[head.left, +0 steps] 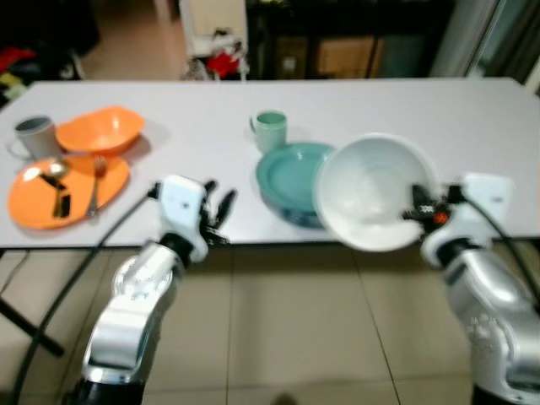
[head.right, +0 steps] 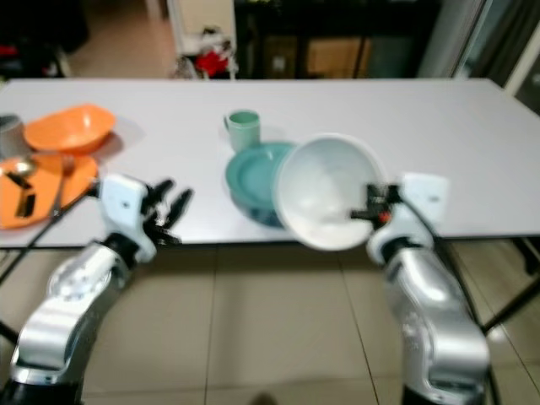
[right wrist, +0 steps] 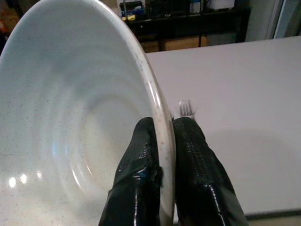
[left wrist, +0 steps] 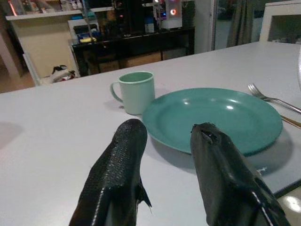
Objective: Setting the table
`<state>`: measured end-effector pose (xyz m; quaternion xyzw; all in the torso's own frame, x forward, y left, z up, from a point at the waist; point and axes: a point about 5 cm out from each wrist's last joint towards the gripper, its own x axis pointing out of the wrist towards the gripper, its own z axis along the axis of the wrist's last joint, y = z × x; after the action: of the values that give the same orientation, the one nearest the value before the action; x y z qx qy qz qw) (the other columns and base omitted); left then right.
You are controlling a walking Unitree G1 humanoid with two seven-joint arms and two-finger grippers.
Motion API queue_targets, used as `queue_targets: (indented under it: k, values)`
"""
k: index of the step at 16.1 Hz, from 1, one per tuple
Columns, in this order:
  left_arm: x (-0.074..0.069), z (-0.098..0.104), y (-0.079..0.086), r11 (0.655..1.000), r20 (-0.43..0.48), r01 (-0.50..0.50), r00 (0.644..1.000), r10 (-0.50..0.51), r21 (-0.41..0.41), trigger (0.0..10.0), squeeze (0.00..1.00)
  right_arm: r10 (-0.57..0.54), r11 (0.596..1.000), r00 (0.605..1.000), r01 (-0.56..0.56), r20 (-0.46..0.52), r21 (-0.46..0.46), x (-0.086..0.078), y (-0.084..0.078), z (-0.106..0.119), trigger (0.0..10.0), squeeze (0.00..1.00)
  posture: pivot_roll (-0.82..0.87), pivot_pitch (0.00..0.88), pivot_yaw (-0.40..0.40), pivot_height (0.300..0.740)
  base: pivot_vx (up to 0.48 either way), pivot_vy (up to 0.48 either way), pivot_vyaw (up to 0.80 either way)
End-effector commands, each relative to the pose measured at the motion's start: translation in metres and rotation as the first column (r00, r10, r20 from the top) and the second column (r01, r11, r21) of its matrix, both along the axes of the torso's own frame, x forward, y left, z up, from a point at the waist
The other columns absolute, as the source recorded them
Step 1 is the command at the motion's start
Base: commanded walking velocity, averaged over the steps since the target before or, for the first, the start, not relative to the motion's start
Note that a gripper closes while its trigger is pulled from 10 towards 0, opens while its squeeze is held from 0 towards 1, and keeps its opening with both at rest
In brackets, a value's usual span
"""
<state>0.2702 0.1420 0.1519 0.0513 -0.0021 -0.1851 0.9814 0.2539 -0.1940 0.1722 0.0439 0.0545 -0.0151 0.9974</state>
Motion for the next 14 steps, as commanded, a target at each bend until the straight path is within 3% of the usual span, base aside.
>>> queue_targets:
  k: [1, 14]
  values:
    - [0.0009, 0.0024, 0.0082, 0.999, 0.008, -0.028, 1.000, 0.028, 0.018, 10.0, 0.00, 0.048, 0.999, 0.998, -0.049, 0.041, 0.017, 0.0027, 0.0104, 0.0082, 10.0, 0.00, 0.02, 0.000, 0.002, 0.740, 0.311, 0.000, 0.00]
    - [0.0003, 0.0023, 0.0047, 1.000, 0.010, -0.003, 1.000, 0.003, 0.024, 10.0, 0.00, 0.046, 0.998, 0.998, -0.047, 0.033, 0.036, 0.0058, 0.0055, 0.0097, 10.0, 0.00, 0.03, 0.000, -0.004, 0.740, 0.310, 0.000, 0.00]
